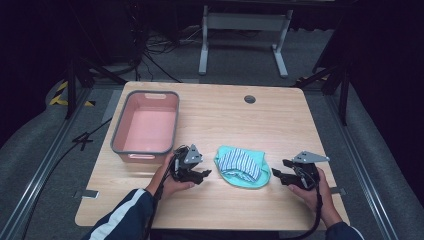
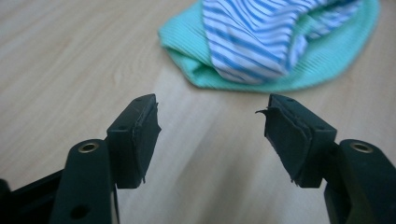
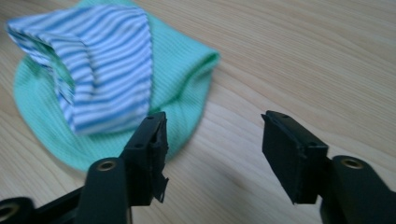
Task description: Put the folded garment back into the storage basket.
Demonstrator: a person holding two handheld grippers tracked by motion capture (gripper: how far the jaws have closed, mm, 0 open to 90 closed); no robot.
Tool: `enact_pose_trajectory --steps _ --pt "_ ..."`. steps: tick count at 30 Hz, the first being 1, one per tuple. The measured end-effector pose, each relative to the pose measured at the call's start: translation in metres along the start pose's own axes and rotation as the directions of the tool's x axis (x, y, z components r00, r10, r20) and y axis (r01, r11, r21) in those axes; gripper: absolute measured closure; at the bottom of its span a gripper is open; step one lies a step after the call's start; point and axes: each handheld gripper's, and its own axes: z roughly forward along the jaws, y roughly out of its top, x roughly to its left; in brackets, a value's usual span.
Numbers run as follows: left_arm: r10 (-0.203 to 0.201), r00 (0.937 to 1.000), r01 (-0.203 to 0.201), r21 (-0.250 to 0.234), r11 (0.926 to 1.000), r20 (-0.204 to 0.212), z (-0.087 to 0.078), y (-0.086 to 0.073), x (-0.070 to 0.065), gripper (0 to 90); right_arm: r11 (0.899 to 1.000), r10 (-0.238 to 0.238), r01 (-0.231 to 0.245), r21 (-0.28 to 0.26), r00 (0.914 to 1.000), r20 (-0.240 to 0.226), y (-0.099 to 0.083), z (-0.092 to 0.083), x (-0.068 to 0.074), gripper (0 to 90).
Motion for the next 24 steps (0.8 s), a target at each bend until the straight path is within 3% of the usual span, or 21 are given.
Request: enact_pose_trajectory --steps 5,7,9,13,14,18,21,24 --pt "-0.009 0.9995 0.009 -0.010 0.9999 -0.031 0.012 0.013 0.005 41.9 0.999 -0.046 0.046 0.029 0.9989 -0.009 0.012 0.016 0.010 46.2" --pt "-0.032 0.9994 0.032 -0.008 0.9995 -0.013 0.019 0.020 0.009 43.7 0.998 -0.043 0.043 0.039 0.9990 -0.011 0.016 0.021 0.013 45.8" --pt "-0.016 0.9998 0.016 0.000 0.9999 -0.013 0.026 0.028 0.011 46.9 0.998 -0.040 0.041 0.053 0.9990 -0.017 0.019 0.026 0.016 42.9" --pt "-0.015 0.9998 0.015 0.004 0.9999 -0.009 0.038 0.043 0.015 51.5 0.998 -0.023 0.022 0.055 0.9997 0.010 0.024 0.031 0.017 42.9" --pt "-0.033 0.9994 0.033 0.015 0.9993 -0.007 0.045 0.047 0.016 52.3 0.998 -0.014 0.013 0.054 0.9996 0.023 0.026 0.036 0.016 43.4" --pt "-0.046 0.9989 0.046 0.035 0.9983 -0.008 0.057 0.047 0.015 51.6 0.997 -0.002 0.001 0.075 0.9999 0.016 0.026 0.044 0.016 43.2" --pt "-0.057 0.9978 0.056 0.047 0.9973 0.032 0.064 0.043 0.010 50.3 0.996 0.004 -0.006 0.093 0.9998 0.017 0.025 0.051 0.016 42.6" --pt "-0.025 0.9993 0.023 0.071 0.9972 0.027 0.066 0.039 0.004 50.3 0.994 0.006 -0.008 0.107 0.9999 0.013 0.021 0.054 0.016 41.3"
